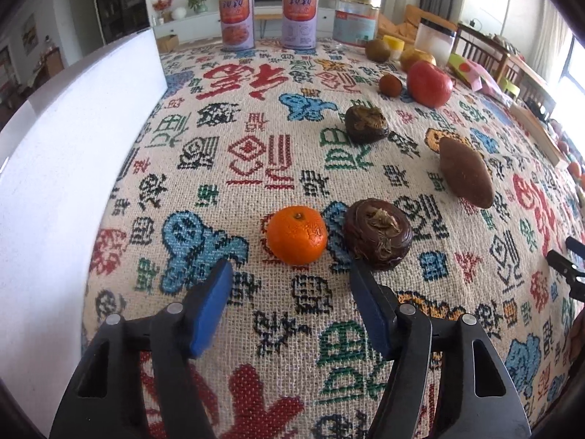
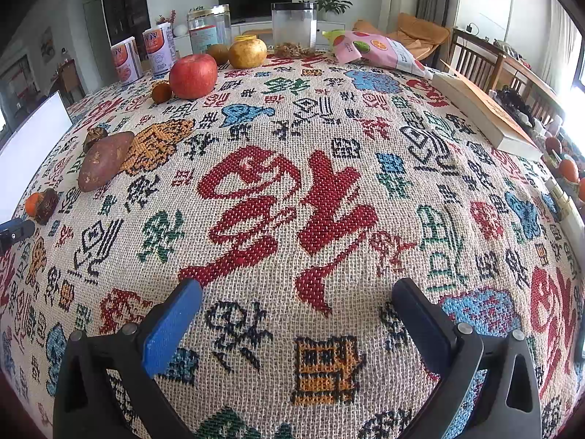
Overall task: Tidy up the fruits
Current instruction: 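Grasp the second orange with the left tool while the right tool grasps the sweet potato, then carry both fruits into the white box and open both tools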
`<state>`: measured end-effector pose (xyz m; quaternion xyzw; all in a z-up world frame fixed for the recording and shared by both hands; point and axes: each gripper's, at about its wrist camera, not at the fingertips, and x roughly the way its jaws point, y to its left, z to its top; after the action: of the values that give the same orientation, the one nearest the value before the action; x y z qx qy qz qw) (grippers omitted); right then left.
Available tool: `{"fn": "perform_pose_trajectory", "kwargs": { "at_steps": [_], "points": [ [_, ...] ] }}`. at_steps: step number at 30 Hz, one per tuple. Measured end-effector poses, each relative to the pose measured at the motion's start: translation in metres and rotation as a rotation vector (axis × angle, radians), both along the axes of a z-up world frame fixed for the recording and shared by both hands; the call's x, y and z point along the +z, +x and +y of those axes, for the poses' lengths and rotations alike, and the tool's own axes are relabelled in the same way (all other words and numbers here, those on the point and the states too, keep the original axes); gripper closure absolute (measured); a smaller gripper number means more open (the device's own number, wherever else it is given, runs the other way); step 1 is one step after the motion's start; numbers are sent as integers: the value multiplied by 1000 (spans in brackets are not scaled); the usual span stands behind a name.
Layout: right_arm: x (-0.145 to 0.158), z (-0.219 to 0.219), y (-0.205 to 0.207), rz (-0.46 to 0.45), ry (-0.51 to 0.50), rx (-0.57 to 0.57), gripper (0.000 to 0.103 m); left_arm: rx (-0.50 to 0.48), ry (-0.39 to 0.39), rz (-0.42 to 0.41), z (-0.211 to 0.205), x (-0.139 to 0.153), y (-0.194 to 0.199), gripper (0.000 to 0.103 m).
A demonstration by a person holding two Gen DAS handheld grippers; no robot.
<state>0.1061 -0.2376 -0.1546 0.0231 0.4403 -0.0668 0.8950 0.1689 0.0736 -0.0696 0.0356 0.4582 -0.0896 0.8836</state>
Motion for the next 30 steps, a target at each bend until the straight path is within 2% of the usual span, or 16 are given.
{"fn": "perform_pose_trajectory", "kwargs": {
  "at_steps": [3,5,6,8,13,14,17,18,20,23,24,25,26,29,30],
  "points": [
    [0,0,0,0,0,0,0,1,-46,-13,5,2,10,36],
    [0,0,0,0,0,0,0,-16,-65,-22,3,1,13,52],
    [0,0,0,0,0,0,0,-32,-57,-21,1,1,14,73],
    [0,0,0,0,0,0,0,-48,-42,-45,-3,1,7,73],
    [1,1,0,4,7,8,0,0,-90,-53,3,9,-24,74],
    [3,2,3,22,34,14,0,6,-106,-53,5,13,-32,74],
    [24,20,25,27,314,112,5,5,-122,-63,3,25,-52,74],
    [34,35,40,30,367,150,6,5,-132,-69,2,31,-59,74],
    [46,66,77,54,391,202,7,22,-167,-77,5,46,-71,74],
    [43,110,136,156,346,230,24,48,-242,-84,17,72,-92,74],
    [38,122,151,208,328,231,35,50,-258,-87,22,80,-99,74],
    [31,132,162,260,308,232,52,52,-273,-91,28,88,-107,74],
    [23,139,169,314,295,242,62,55,-288,-96,34,97,-114,74],
    [23,143,167,344,288,237,63,72,-368,-116,61,124,-136,74],
    [25,137,162,338,324,223,63,83,-402,-124,71,135,-143,74]
  ]
}}
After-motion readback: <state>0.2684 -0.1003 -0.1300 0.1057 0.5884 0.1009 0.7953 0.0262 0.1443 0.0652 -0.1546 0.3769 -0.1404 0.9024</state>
